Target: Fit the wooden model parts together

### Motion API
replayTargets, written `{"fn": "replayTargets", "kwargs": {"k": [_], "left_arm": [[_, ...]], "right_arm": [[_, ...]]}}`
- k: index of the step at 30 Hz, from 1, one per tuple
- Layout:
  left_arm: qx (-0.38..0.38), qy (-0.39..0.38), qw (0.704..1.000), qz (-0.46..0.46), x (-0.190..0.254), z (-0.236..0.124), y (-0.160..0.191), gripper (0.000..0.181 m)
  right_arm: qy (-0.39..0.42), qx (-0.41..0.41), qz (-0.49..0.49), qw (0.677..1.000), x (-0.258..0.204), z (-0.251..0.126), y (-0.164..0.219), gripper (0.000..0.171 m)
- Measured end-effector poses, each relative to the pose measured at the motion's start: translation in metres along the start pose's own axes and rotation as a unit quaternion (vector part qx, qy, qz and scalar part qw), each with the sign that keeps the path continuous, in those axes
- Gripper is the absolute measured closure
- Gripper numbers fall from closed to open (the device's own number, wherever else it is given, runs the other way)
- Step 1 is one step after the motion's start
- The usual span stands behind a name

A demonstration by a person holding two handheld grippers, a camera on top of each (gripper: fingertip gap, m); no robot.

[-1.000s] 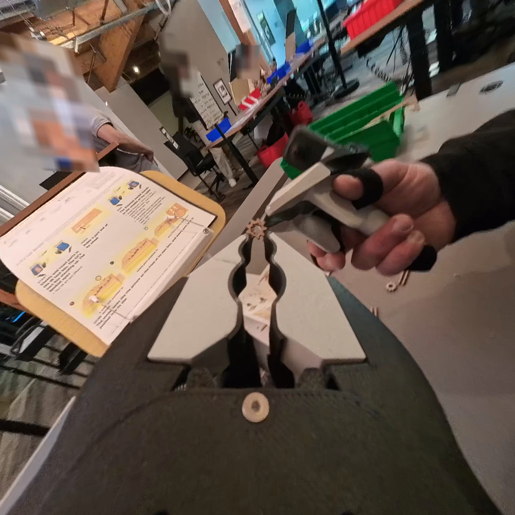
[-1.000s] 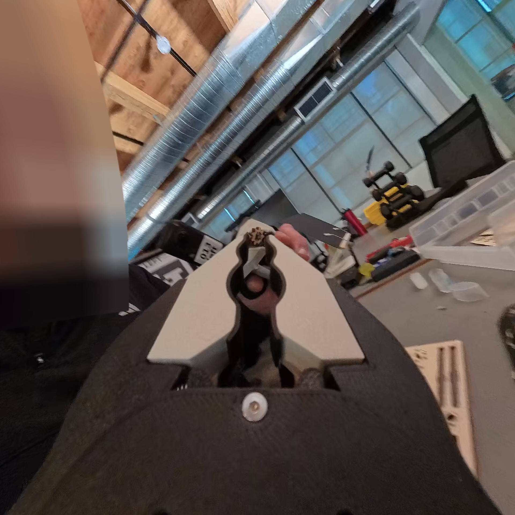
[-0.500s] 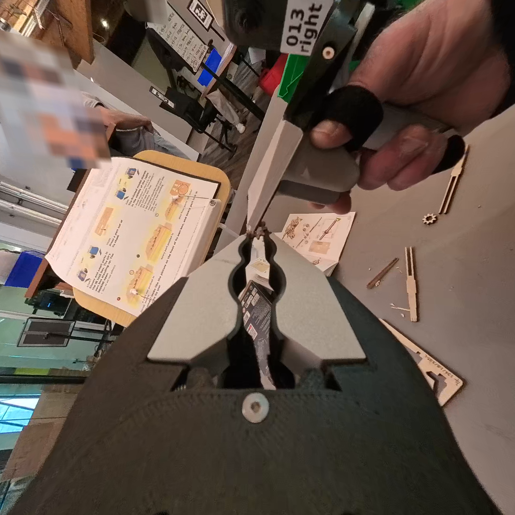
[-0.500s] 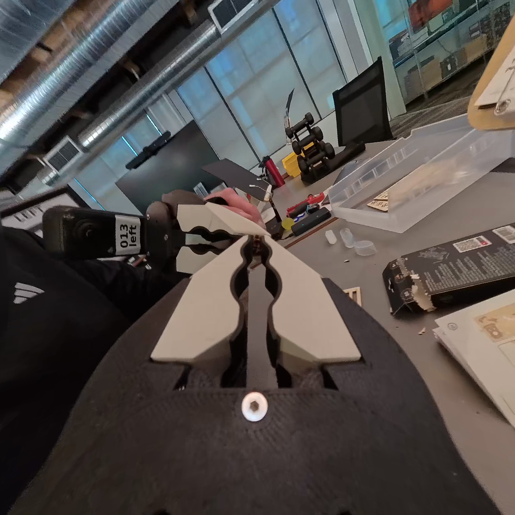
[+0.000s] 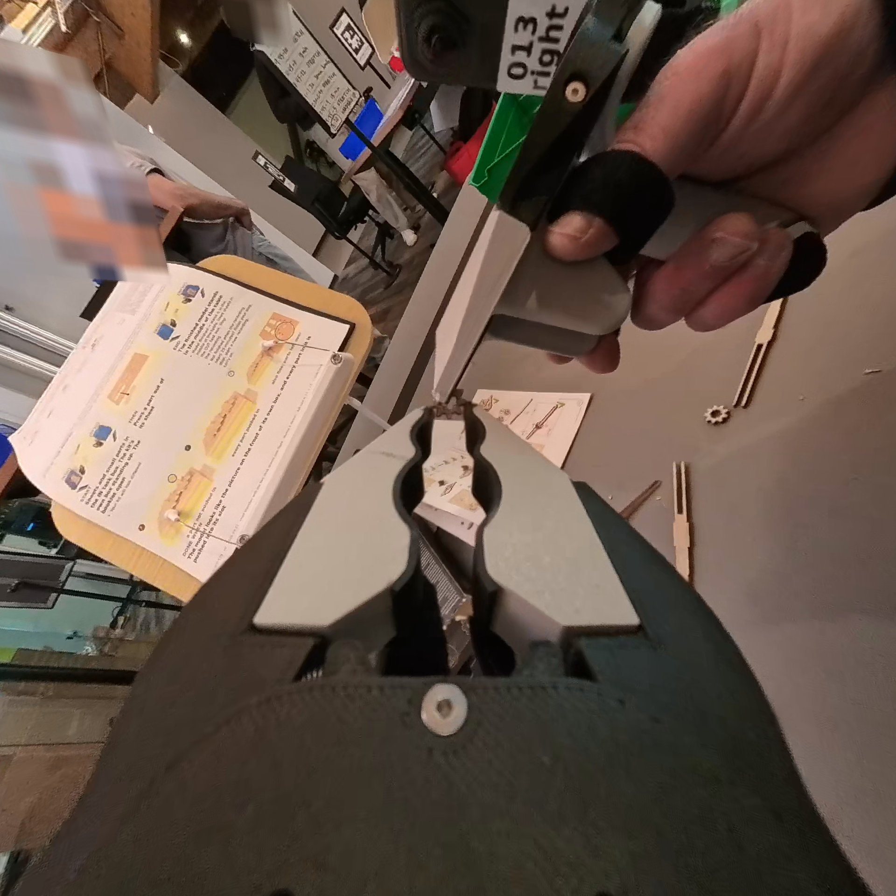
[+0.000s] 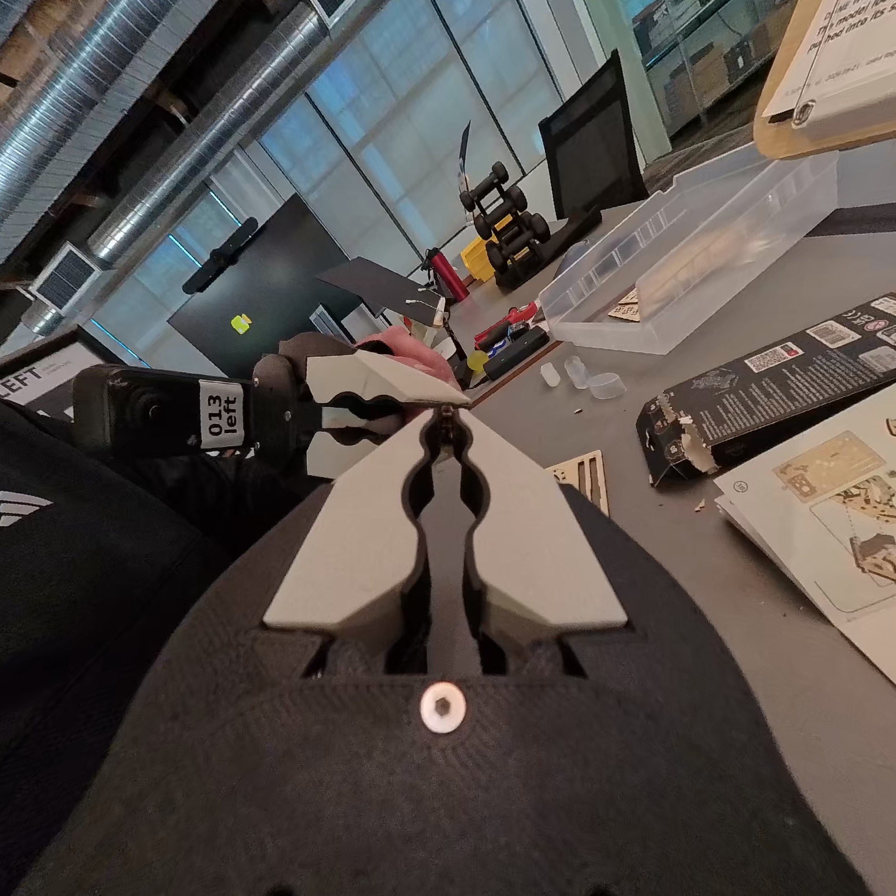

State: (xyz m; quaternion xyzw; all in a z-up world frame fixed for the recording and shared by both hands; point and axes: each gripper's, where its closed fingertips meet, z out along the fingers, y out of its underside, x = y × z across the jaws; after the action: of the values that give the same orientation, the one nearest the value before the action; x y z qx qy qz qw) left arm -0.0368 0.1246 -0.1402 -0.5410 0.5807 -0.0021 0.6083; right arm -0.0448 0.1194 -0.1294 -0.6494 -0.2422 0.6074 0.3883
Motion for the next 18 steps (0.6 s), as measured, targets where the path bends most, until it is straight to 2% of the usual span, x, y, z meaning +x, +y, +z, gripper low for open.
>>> {"fn": "replayTargets", "kwargs": {"k": [7,12,15,18], "left_arm": [[-0.002,0.004,1.0,-0.015,0.0,0.001,0.0,0.173],[-0.009,0.011,0.999,-0.031,-0.001,-0.001,0.003,0.173],[-0.02,0.009,0.999,-0.04,-0.006,-0.007,0.01,0.173],[-0.044,-0.003,0.997,-0.069,-0.016,-0.023,0.033,0.173]], "right_arm": [[-0.003,0.004,0.018,1.0,0.002,-0.001,0.0,0.167],[0.02,-0.005,-0.005,1.0,0.007,-0.005,-0.001,0.16],[0.035,-0.015,-0.025,0.999,0.008,-0.003,0.0,0.159],[0.065,-0.056,-0.074,0.994,0.014,0.006,0.011,0.159]]}}
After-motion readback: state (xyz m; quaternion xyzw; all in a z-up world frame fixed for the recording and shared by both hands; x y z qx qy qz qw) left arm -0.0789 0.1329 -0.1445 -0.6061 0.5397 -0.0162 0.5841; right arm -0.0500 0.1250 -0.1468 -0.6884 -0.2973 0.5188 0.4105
